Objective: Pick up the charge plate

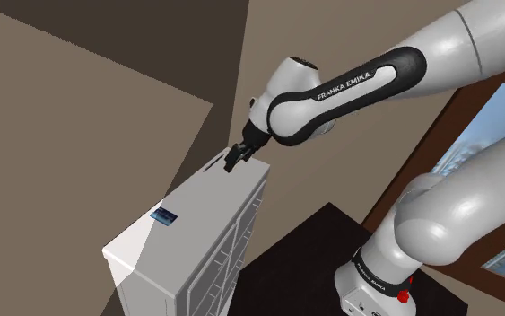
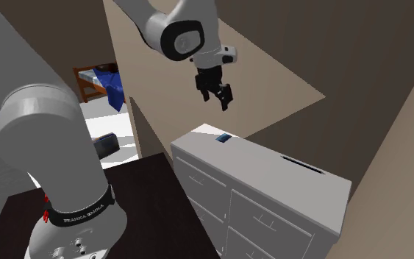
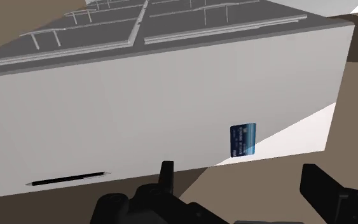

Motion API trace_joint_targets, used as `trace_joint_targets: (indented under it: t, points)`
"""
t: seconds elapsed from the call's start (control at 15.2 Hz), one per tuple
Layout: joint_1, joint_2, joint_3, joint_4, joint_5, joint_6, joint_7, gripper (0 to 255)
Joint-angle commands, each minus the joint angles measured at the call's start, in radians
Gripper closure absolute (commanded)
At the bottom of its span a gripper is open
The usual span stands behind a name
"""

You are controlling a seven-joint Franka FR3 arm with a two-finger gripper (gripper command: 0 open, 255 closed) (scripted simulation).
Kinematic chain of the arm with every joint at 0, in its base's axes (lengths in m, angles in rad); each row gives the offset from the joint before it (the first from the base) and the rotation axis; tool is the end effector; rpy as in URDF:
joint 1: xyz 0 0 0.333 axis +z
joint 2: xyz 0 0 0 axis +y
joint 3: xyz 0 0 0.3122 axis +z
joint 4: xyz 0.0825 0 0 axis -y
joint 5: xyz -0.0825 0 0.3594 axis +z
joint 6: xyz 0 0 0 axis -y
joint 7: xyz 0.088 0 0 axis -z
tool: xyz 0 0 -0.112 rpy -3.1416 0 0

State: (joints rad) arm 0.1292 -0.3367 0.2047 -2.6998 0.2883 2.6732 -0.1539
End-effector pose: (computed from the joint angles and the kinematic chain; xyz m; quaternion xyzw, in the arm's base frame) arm 0.3841 0.1230 0.3742 -0.9792 -0.1228 -0.1487 0.0633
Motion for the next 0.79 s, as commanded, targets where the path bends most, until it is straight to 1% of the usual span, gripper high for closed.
trace_joint_targets:
  t: [0.0, 0.13, 0.26, 0.33, 0.4, 0.46, 0.53, 0.59, 0.66, 0.73]
  points:
    - [0.010, 0.085, 0.021, 0.005, 0.004, 0.107, 0.003, 0]
    - [0.011, 0.178, 0.043, 0.026, -0.008, 0.203, 0.014, 0]
    - [0.005, 0.273, 0.065, 0.053, -0.046, 0.293, 0.043, 0]
    - [-0.001, 0.322, 0.075, 0.069, -0.085, 0.336, 0.073, 0]
    - [-0.003, 0.370, 0.076, 0.086, -0.144, 0.376, 0.118, 0]
    - [0.012, 0.417, 0.055, 0.105, -0.225, 0.414, 0.181, 0]
    - [0.046, 0.464, 0.013, 0.127, -0.313, 0.448, 0.252, 0]
    - [0.098, 0.510, -0.046, 0.152, -0.389, 0.479, 0.314, 0]
    - [0.158, 0.554, -0.107, 0.179, -0.436, 0.508, 0.356, 0]
    - [0.218, 0.598, -0.161, 0.207, -0.442, 0.536, 0.366, 0]
